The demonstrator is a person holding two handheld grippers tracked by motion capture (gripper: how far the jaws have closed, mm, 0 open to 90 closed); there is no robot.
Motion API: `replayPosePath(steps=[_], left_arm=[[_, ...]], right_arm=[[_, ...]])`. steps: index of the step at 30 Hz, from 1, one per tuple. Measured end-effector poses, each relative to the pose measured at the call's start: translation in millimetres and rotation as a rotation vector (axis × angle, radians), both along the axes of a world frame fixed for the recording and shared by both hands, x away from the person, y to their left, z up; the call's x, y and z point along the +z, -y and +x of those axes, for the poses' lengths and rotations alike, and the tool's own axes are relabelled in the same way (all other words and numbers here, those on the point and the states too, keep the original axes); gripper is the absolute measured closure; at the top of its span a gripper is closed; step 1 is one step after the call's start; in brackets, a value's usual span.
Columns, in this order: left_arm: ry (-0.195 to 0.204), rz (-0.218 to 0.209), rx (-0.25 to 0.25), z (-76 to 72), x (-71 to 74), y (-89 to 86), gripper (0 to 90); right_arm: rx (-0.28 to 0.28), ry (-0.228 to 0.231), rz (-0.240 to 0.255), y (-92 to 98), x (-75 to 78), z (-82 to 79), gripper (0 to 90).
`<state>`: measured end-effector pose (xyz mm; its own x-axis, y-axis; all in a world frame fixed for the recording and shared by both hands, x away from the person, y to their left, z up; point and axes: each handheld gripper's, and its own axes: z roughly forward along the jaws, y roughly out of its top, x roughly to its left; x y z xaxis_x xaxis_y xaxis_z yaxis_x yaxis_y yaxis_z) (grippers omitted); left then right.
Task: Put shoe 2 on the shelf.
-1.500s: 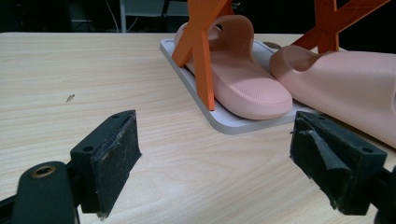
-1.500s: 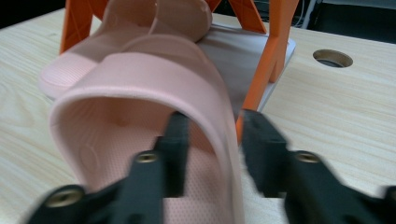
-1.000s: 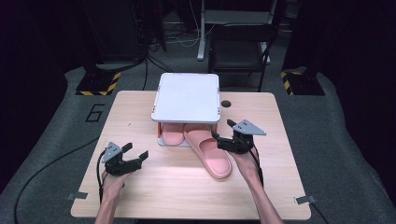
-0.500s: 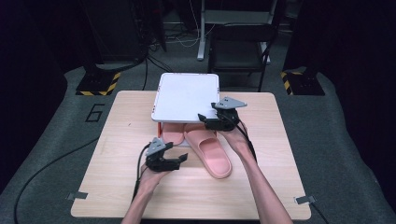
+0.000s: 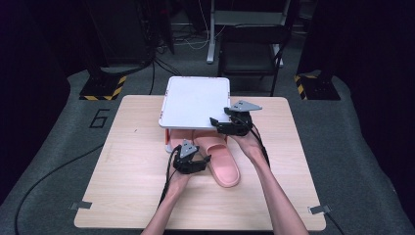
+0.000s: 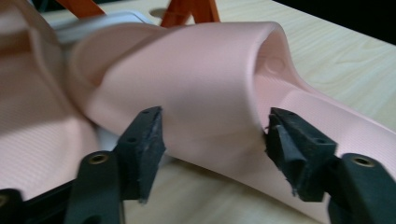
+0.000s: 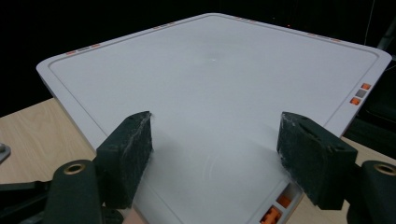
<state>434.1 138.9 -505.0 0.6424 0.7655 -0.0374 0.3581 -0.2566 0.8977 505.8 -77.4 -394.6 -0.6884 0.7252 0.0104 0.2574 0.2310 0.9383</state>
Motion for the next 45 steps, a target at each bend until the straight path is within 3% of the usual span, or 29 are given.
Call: replayPosePath(steps=[4,8,10,12,13,14,15,20,24,28,34,37,39,45], left_arm=[[0.007,-0.003,0.055,8.6,2.0,-8.8,50.7],[0.002,-0.009,0.1,19.9,3.1,-13.8,50.8],[-0.002,-0.062,0.109,24.0,2.6,-16.8,47.0],[-0.011,-0.123,0.071,22.2,4.8,-20.5,40.0],[-0.006,-0.144,0.027,17.9,6.8,-21.9,36.8],[0.003,-0.14,-0.032,13.1,8.5,-23.4,32.8],[0.002,-0.127,-0.082,6.9,10.1,-22.9,28.2],[-0.004,-0.011,-0.238,-20.1,8.6,-18.8,11.6],[-0.02,0.069,-0.278,-26.8,-0.5,-15.6,4.0],[-0.032,0.098,-0.303,-31.4,-7.6,-8.2,1.6],[-0.027,0.202,-0.286,-32.9,-14.6,4.7,1.2],[-0.031,0.201,-0.261,-29.8,-16.2,7.8,1.3],[-0.013,0.214,-0.241,-27.7,-15.4,8.6,2.5],[0.005,0.193,-0.151,-13.9,-14.7,11.7,6.8]], right_arm=[[-0.003,0.002,-0.003,-0.3,-0.1,0.2,26.0],[-0.004,0.002,0.0,-1.8,-0.1,0.8,25.1],[0.0,0.001,-0.004,-1.5,0.2,1.1,25.1],[0.004,-0.003,-0.007,-1.2,0.5,1.1,25.0],[0.003,-0.003,-0.006,-1.1,0.5,1.1,25.0],[0.002,-0.003,-0.004,-1.0,0.5,1.2,25.0],[0.01,-0.003,-0.013,0.0,0.7,1.3,25.0],[0.004,-0.002,-0.01,-1.6,0.9,1.5,24.6],[0.002,-0.005,-0.011,-2.2,1.3,1.6,24.4],[-0.001,-0.012,-0.012,-2.4,1.8,1.2,24.4],[-0.006,-0.011,-0.01,-3.2,1.6,0.9,24.3],[-0.006,-0.012,-0.01,-3.0,1.7,1.0,24.4],[-0.004,-0.013,-0.011,-2.5,1.8,1.0,24.4],[-0.004,-0.012,-0.01,-2.7,1.6,1.1,24.4]])
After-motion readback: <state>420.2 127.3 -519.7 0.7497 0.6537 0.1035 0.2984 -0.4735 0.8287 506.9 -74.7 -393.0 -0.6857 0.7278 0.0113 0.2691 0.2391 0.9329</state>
